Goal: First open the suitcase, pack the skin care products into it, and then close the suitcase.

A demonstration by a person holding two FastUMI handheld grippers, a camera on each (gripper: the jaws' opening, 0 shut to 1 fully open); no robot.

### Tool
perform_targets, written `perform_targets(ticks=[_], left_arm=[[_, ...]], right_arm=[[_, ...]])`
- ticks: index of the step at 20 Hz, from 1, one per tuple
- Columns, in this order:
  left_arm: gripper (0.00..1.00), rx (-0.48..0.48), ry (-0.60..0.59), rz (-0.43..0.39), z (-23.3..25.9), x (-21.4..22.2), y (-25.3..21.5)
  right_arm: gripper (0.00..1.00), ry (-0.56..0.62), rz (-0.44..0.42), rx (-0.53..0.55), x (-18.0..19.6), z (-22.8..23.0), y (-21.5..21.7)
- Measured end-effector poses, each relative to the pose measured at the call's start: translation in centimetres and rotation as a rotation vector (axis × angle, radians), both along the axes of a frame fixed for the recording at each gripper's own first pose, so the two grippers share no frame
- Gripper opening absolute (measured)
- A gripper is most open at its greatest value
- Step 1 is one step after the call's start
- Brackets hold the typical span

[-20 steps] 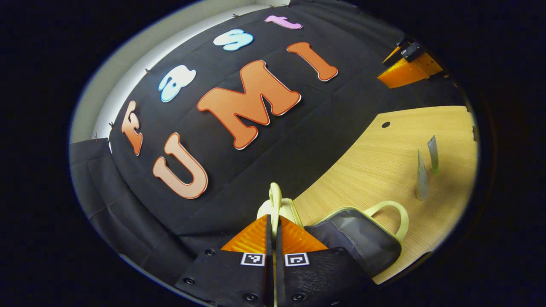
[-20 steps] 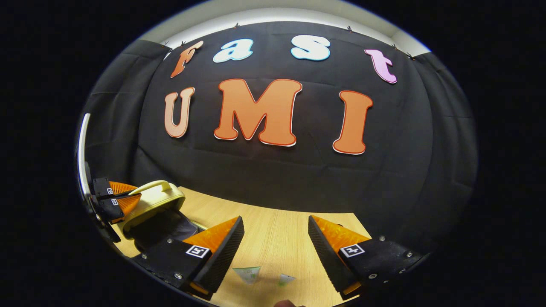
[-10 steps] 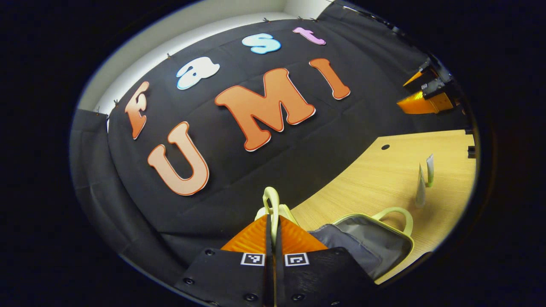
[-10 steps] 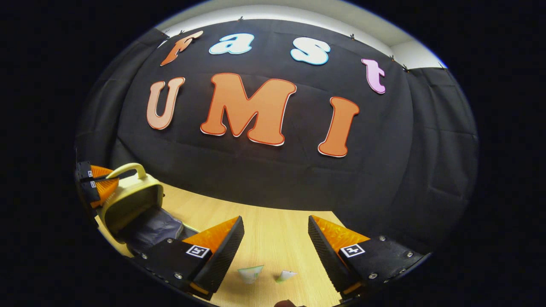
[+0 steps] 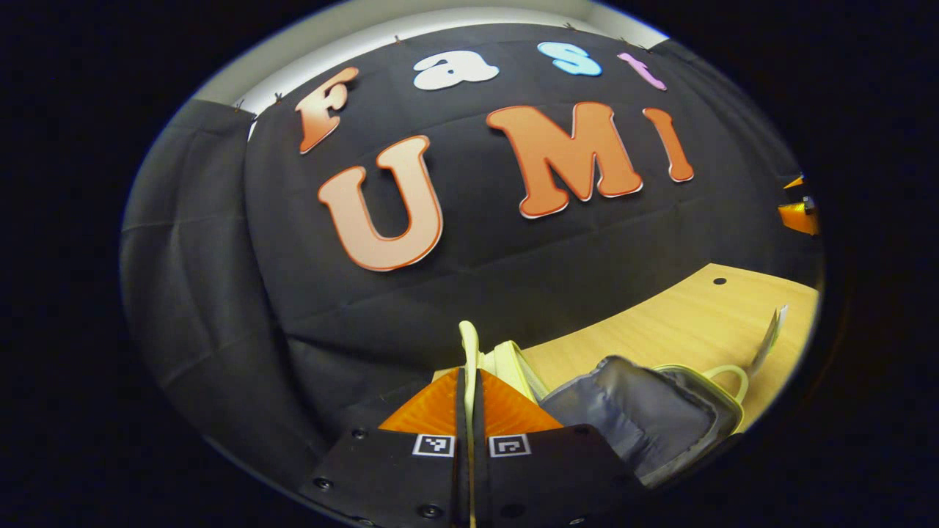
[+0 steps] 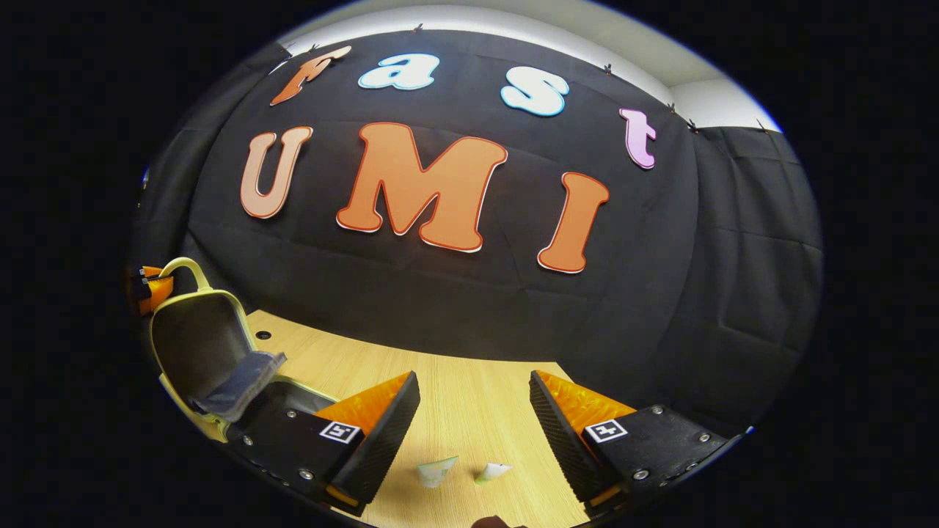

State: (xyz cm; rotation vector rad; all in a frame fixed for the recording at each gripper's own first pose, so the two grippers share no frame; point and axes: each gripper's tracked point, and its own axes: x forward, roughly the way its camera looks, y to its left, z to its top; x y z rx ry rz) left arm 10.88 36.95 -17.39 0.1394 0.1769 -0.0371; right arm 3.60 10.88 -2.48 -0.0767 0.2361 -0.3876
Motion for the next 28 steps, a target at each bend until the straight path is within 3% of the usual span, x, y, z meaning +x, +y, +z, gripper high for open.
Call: perform_targets(ticks=[5, 14, 15, 17, 19, 20, 27, 28], left_arm=[[0.03, -0.104, 0.105, 0.096, -5.3, 1.2, 6.1], [0.03, -0.15, 0.375, 0.241, -18.6, 3.1, 12.6], [0.08, -0.126, 0.416, 0.282, -20.2, 2.8, 13.5], [0.15, -0.095, 0.43, 0.327, -20.6, 1.5, 15.0], [0.13, -0.094, 0.396, 0.322, -19.3, 1.3, 14.4], [0.17, -0.088, 0.382, 0.317, -18.2, 1.2, 13.7], [0.74, -0.094, 0.198, 0.196, -8.1, 0.9, 3.9], [0.76, -0.089, 0.167, 0.174, -6.4, 0.6, 2.0]], right_arm=[[0.96, 0.004, 0.025, 0.019, 1.3, -0.2, 1.5], [0.95, 0.002, 0.048, 0.005, 1.5, -0.1, 0.6], [0.95, 0.009, 0.051, 0.008, 1.4, -0.4, 0.3], [0.96, 0.014, 0.053, 0.023, 1.2, -0.8, -0.1], [0.96, 0.018, 0.047, 0.024, 0.9, -1.0, -0.9], [0.95, 0.019, 0.048, 0.022, 0.7, -1.1, -1.1], [0.96, 0.019, 0.063, 0.019, -0.4, -1.6, -3.6], [0.96, 0.013, 0.063, 0.024, -0.7, -1.7, -3.9]])
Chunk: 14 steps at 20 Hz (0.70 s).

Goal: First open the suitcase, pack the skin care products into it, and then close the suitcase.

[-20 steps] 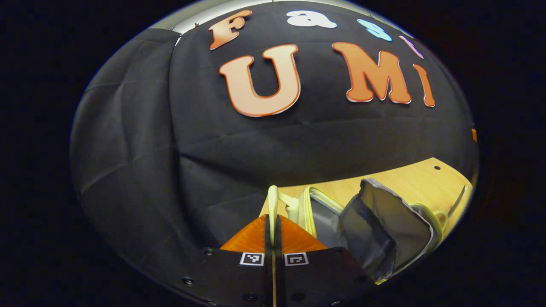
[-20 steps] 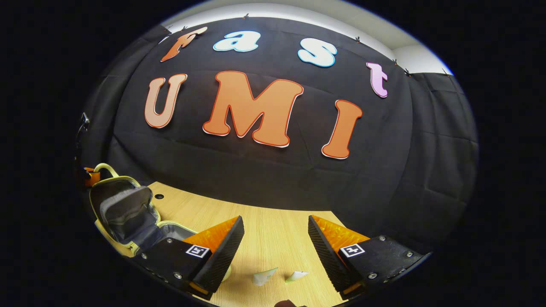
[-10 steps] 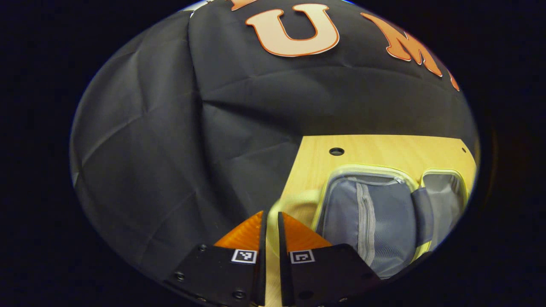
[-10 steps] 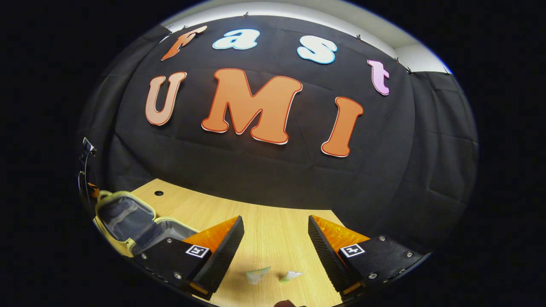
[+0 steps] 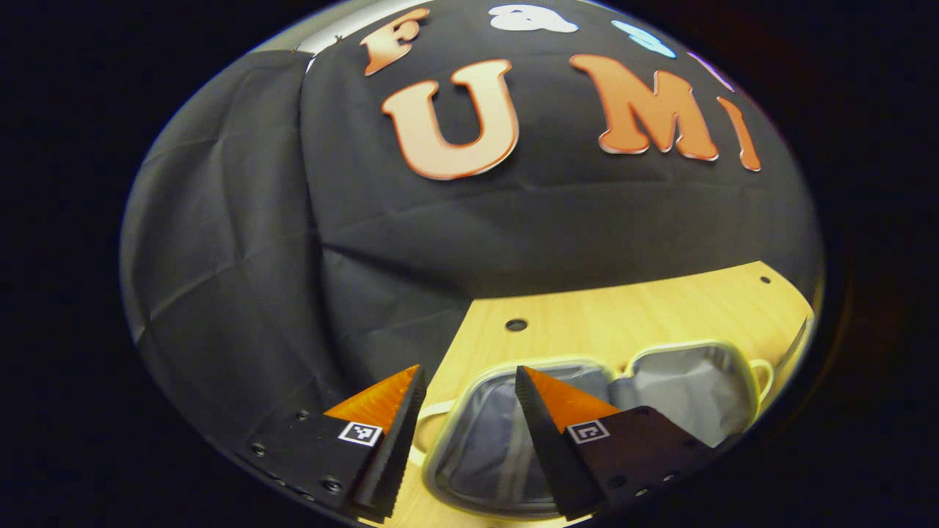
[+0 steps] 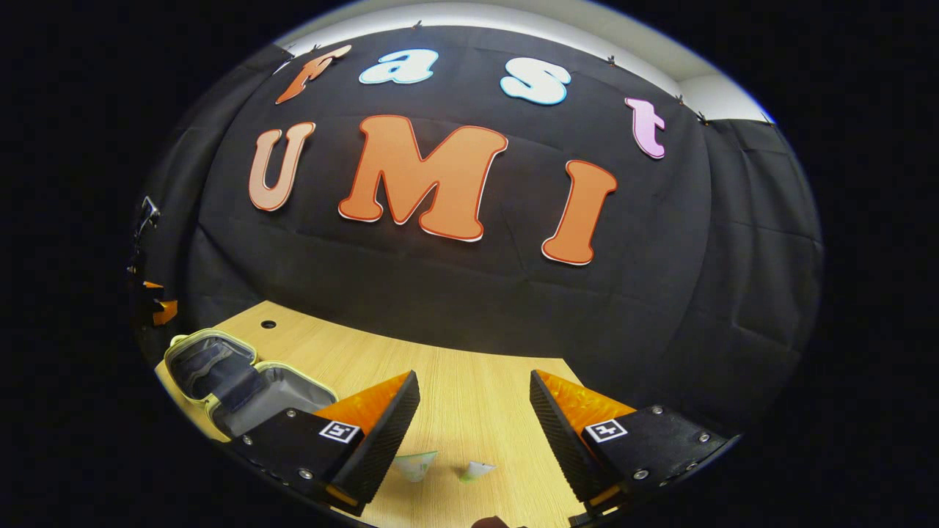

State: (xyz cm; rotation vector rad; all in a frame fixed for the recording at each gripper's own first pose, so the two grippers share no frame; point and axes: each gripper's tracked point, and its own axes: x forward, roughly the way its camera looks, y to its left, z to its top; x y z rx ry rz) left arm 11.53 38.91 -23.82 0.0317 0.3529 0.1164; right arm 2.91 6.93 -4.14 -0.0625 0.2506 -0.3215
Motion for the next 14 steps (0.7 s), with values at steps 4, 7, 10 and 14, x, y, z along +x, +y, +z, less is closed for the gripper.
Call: perform_targets(ticks=[4, 7, 10, 14], left_arm=[[0.85, 0.042, -0.096, -0.07, 5.0, -1.6, -6.9], [0.93, 0.025, -0.14, -0.103, 7.3, -2.3, -12.6], [0.94, 0.03, -0.153, -0.153, 8.4, -3.7, -18.3], [0.94, 0.003, -0.142, -0.234, 8.4, -4.9, -26.0]], right_arm=[[0.95, 0.001, 0.053, 0.042, 0.0, -1.6, -1.3], [0.96, -0.011, 0.079, 0.052, -0.4, -2.2, -3.3], [0.96, -0.002, 0.116, 0.073, -1.0, -3.5, -4.8], [0.96, 0.022, 0.146, 0.103, -2.0, -5.7, -6.9]])
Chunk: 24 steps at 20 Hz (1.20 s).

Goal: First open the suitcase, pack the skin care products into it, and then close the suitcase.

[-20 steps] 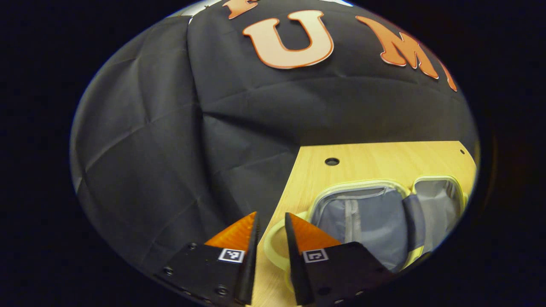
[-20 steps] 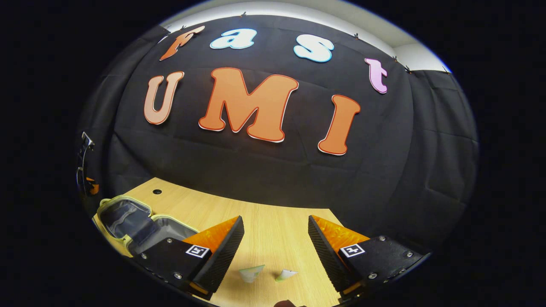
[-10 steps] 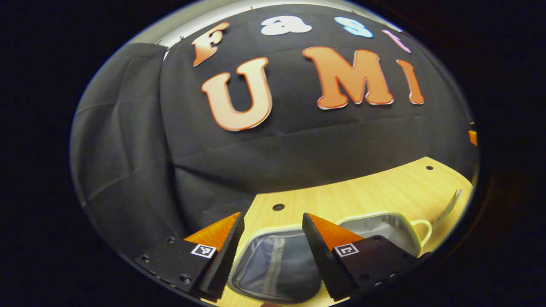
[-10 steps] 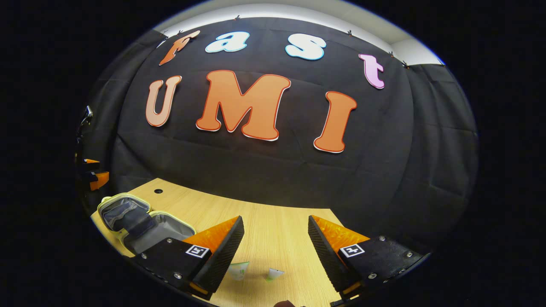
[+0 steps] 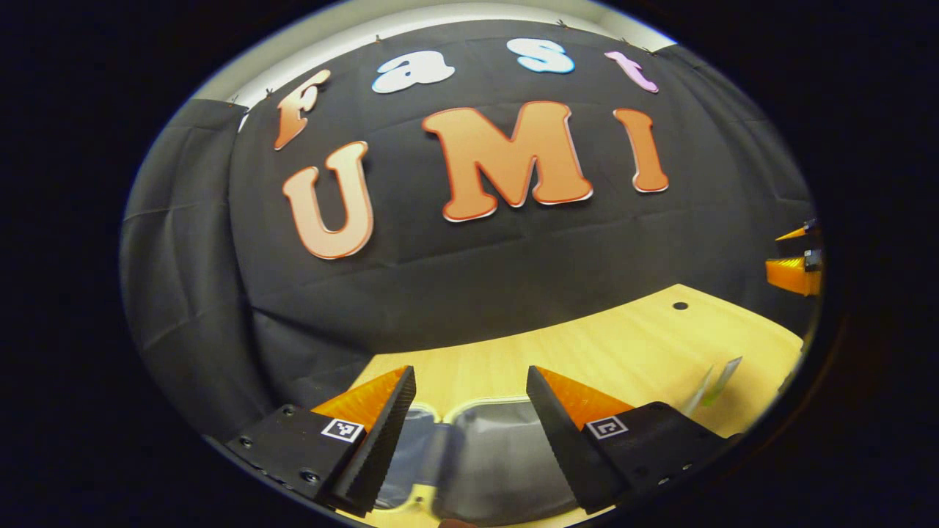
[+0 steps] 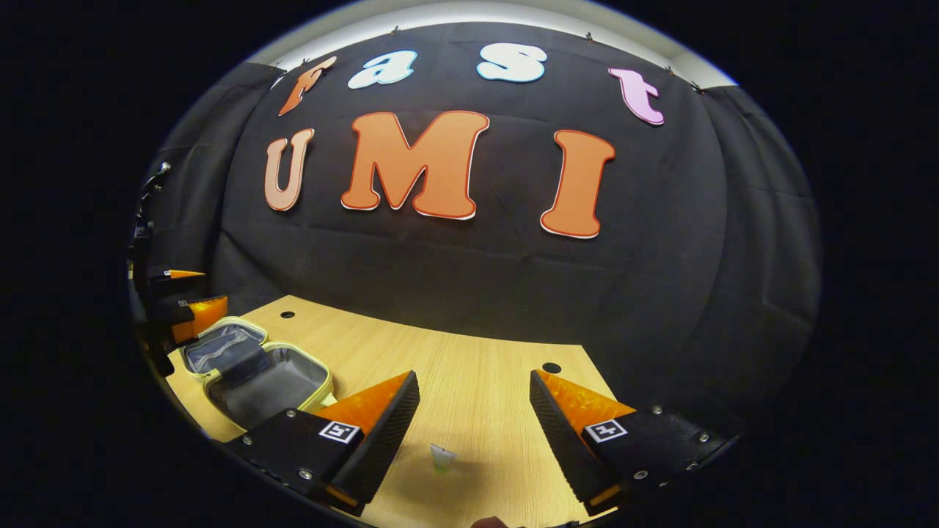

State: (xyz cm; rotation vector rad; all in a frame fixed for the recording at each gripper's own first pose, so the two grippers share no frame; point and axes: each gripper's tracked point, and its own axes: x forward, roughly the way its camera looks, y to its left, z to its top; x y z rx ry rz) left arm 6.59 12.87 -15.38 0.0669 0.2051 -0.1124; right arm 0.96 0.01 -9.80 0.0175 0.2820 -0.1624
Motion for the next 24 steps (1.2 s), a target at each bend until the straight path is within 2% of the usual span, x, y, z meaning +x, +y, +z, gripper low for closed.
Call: perform_targets(ticks=[6, 13, 20, 24], left_arm=[[0.96, -0.041, 0.065, -0.14, -2.3, -3.0, -11.0], [0.96, -0.077, 0.16, -0.266, -7.4, -6.3, -19.8], [0.96, -0.131, 0.269, -0.286, -14.9, -6.5, -25.1], [0.92, -0.193, 0.309, -0.285, -18.3, -5.4, -27.0]], right_arm=[[0.96, 0.053, 0.062, 0.017, -2.0, -3.4, -1.5], [0.96, 0.116, 0.133, 0.052, -3.6, -6.7, -1.9], [0.96, 0.163, 0.206, 0.056, -3.7, -10.0, -1.0], [0.96, 0.184, 0.229, 0.054, -4.0, -11.2, -0.9]])
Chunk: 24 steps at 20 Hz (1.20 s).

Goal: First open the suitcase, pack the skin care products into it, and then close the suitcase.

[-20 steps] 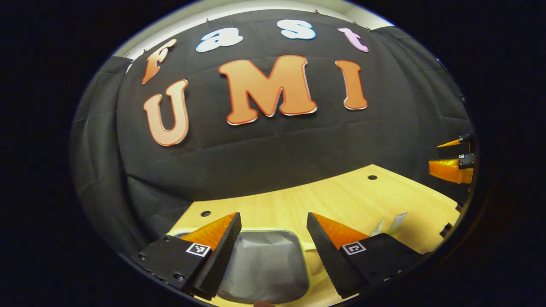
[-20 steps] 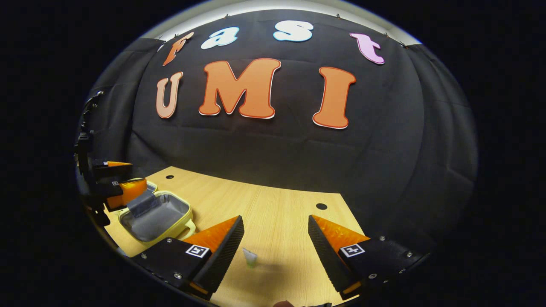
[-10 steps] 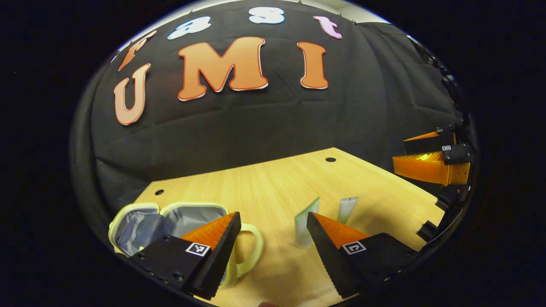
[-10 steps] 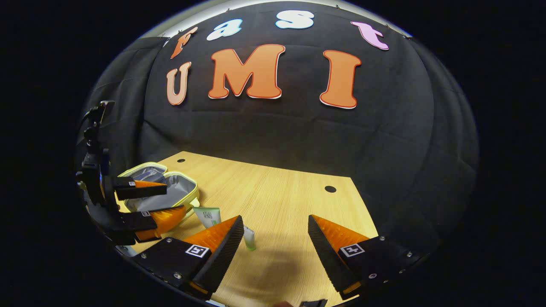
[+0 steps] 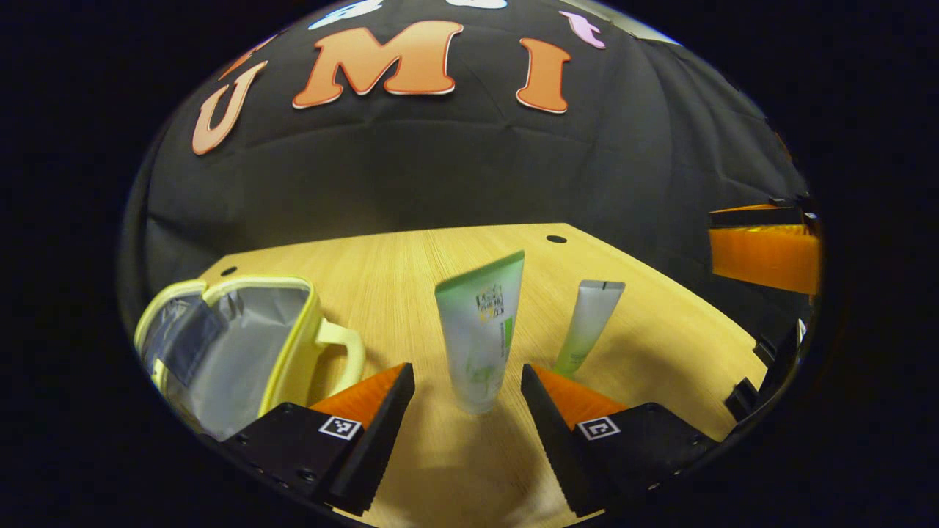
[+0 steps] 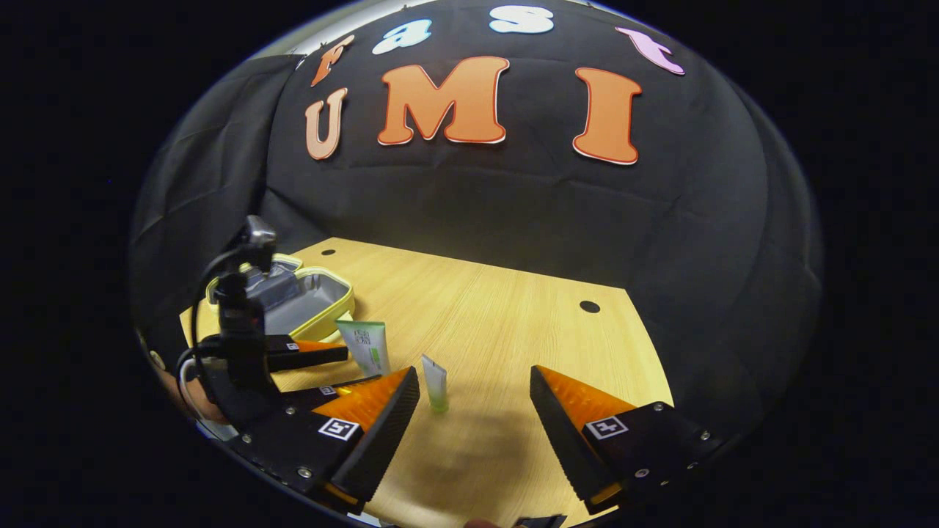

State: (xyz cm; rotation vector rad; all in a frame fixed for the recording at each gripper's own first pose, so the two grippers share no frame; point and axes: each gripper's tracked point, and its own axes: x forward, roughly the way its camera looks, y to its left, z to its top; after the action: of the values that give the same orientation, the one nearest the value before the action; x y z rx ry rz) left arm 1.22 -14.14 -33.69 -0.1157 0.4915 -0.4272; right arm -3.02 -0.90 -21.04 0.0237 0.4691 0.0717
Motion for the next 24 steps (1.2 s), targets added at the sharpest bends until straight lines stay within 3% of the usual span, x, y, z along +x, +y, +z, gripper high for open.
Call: perform_targets(ticks=[1, 5, 6, 7, 11, 17, 24], left_arm=[[0.92, -0.012, 0.003, 0.002, -0.4, 0.7, -0.6], [0.71, -0.032, 0.029, -0.015, -1.7, 1.8, -1.8], [0.65, -0.038, 0.032, -0.012, -2.1, 2.0, -2.0], [0.53, -0.045, 0.036, -0.021, -2.0, 2.1, -2.0], [0.49, -0.034, 0.06, -0.031, -1.7, 1.6, -1.6], [0.48, -0.043, 0.011, 0.019, 4.1, 1.9, 1.2], [0.48, -0.028, -0.035, 0.083, 9.5, 1.9, 5.7]], right_arm=[[0.96, 0.005, 0.005, -0.001, -0.1, -0.3, 0.0], [0.96, 0.038, 0.015, 0.001, -0.5, -2.0, -0.2], [0.96, 0.053, 0.01, 0.001, -0.4, -2.6, -0.3], [0.96, 0.059, 0.005, 0.002, -0.5, -3.2, -0.5], [0.96, 0.097, 0.001, 0.045, -0.2, -4.9, -0.2], [0.96, 0.121, 0.027, 0.065, 1.7, -6.7, 0.6], [0.92, 0.159, 0.133, 0.077, 4.2, -9.9, 4.0]])
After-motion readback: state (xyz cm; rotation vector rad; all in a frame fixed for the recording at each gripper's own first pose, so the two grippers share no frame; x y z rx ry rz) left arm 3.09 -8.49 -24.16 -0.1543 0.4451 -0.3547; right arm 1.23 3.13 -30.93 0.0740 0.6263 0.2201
